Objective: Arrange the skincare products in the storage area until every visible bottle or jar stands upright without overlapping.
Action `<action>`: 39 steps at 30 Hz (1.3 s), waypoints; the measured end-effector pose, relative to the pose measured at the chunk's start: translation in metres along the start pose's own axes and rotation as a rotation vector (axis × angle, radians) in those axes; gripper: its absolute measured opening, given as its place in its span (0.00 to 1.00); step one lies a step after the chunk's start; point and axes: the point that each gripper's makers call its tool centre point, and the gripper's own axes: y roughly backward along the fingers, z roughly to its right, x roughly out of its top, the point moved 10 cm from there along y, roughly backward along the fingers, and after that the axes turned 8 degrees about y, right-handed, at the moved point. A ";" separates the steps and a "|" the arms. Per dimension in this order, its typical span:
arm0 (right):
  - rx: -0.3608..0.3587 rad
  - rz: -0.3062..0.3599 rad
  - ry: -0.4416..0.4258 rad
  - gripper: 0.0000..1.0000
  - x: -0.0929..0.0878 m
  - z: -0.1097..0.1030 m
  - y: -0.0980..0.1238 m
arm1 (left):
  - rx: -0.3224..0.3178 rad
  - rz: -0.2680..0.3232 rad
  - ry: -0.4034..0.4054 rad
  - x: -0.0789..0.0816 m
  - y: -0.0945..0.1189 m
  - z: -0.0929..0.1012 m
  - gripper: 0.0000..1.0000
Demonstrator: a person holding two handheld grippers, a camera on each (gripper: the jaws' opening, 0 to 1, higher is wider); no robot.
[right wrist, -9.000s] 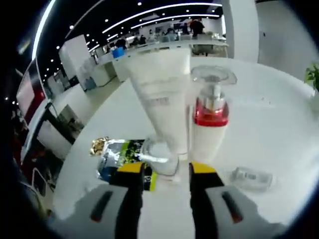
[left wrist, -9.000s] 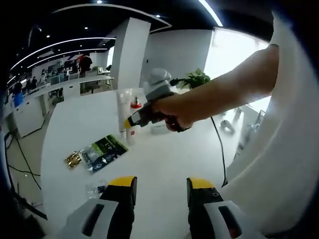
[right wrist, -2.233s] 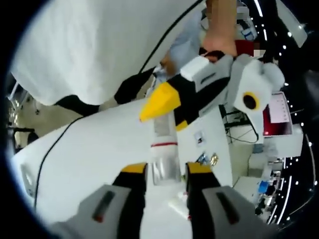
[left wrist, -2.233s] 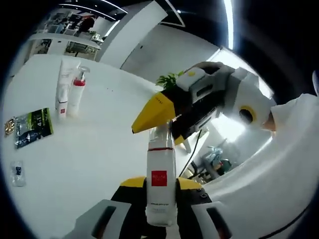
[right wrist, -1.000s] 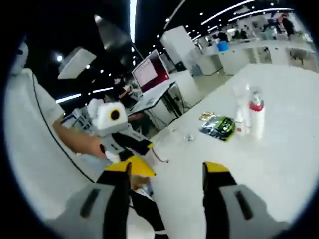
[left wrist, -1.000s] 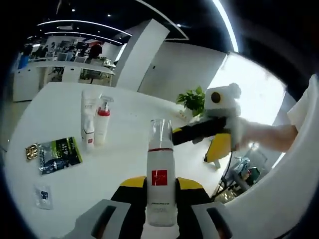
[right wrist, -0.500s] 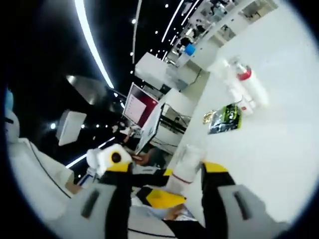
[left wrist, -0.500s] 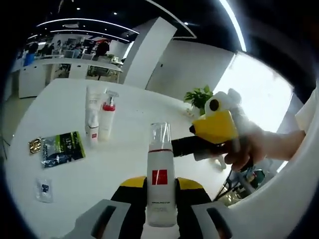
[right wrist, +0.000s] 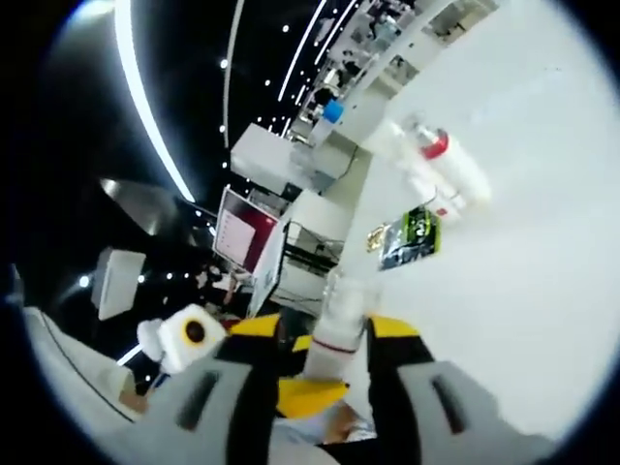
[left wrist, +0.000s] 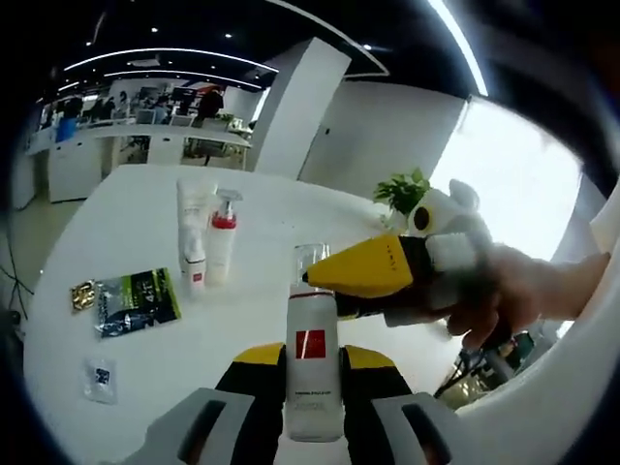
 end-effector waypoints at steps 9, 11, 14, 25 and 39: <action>-0.088 -0.005 -0.039 0.23 -0.003 0.006 -0.001 | 0.026 -0.011 -0.036 -0.003 -0.003 0.001 0.22; -0.089 -0.006 -0.003 0.22 -0.002 0.001 -0.002 | 0.033 -0.003 -0.064 -0.005 -0.002 0.000 0.23; -0.066 -0.031 0.050 0.20 -0.001 -0.003 -0.004 | 0.030 -0.015 -0.069 -0.007 -0.002 -0.003 0.23; 0.193 -0.161 0.320 0.20 0.012 -0.016 0.003 | -0.272 -0.045 0.077 -0.009 0.007 -0.008 0.28; 0.508 -0.272 0.480 0.20 0.013 -0.029 0.016 | -0.609 -0.124 0.130 -0.010 0.010 0.009 0.25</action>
